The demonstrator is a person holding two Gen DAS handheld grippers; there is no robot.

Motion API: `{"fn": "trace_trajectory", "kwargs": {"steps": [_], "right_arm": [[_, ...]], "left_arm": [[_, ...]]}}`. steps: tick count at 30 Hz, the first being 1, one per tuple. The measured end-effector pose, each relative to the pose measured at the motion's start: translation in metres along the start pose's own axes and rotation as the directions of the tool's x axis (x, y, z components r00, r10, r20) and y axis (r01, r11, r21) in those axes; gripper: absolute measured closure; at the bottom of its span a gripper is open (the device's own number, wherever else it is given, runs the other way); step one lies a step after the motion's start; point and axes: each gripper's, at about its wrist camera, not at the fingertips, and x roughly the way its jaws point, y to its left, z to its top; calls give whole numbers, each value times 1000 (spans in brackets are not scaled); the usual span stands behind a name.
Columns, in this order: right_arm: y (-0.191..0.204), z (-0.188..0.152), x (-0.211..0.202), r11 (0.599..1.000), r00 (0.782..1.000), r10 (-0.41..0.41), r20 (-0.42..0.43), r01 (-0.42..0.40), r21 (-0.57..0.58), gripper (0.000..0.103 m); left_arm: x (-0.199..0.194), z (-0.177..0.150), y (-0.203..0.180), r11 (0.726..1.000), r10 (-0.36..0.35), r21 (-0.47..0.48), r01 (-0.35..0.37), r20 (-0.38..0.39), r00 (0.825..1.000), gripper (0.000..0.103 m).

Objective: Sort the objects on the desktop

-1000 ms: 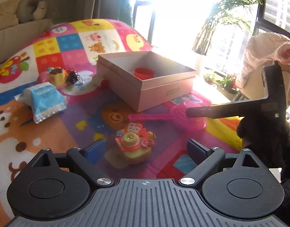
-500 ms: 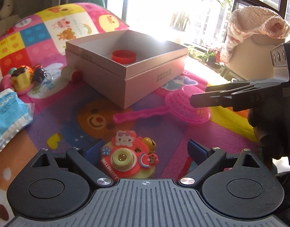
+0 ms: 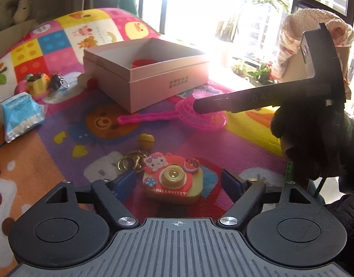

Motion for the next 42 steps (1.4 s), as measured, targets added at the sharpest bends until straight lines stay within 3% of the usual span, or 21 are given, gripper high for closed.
{"fn": "trace_trajectory", "kwargs": {"steps": [2,4,7,10,12,14,16,18,21,25,27,30,33,35,39,42], "right_arm": [[9,1,-1,994,1000,-5,-2,4,-106,5],[22,2,-2,967,1000,11,-9,-13,-255,5],[36,8,2,919,999,34,-42,-48,-390,5],[37,16,21,913,993,29,-117,-74,-402,7],[36,19,31,915,987,10,-163,-74,-396,21],[33,22,31,929,980,31,-196,-101,-357,28],[38,23,21,934,979,38,-200,-106,-341,29],[46,26,4,929,983,58,-173,-117,-350,29],[61,47,-37,917,996,72,-53,-87,-390,29],[45,106,-69,957,992,10,128,28,-289,29],[32,130,-66,970,983,-41,177,82,-228,29],[13,155,-43,987,984,-67,166,89,-132,29],[4,161,-10,987,985,-89,149,107,-119,28],[-3,158,17,989,993,-77,85,87,-116,24],[-27,142,29,994,994,-89,63,93,-57,20],[-43,132,33,991,990,-127,55,128,-25,15]], "left_arm": [[4,0,-3,999,52,16,-52,-3,999,38],[2,-1,-2,998,68,7,-68,5,998,41],[-4,-4,-1,994,111,-16,-111,7,994,41],[-16,-5,5,987,151,-57,-150,22,988,41],[-28,-5,11,981,177,-82,-173,43,983,41],[-44,-3,19,973,212,-104,-205,68,975,41],[-57,2,25,966,244,-115,-233,92,965,41],[-68,12,29,962,263,-114,-250,122,957,41],[-84,40,31,959,281,-86,-269,208,937,41],[-93,97,26,961,268,-40,-273,375,888,41],[-79,126,22,964,250,-20,-265,414,875,41],[-45,167,19,970,223,-8,-243,425,877,41],[-6,203,29,981,194,-55,-187,376,906,37],[11,211,41,976,216,-115,-187,344,914,32],[15,183,65,966,225,-193,-171,311,924,16],[20,151,71,956,265,-196,-217,270,926,15]]}}
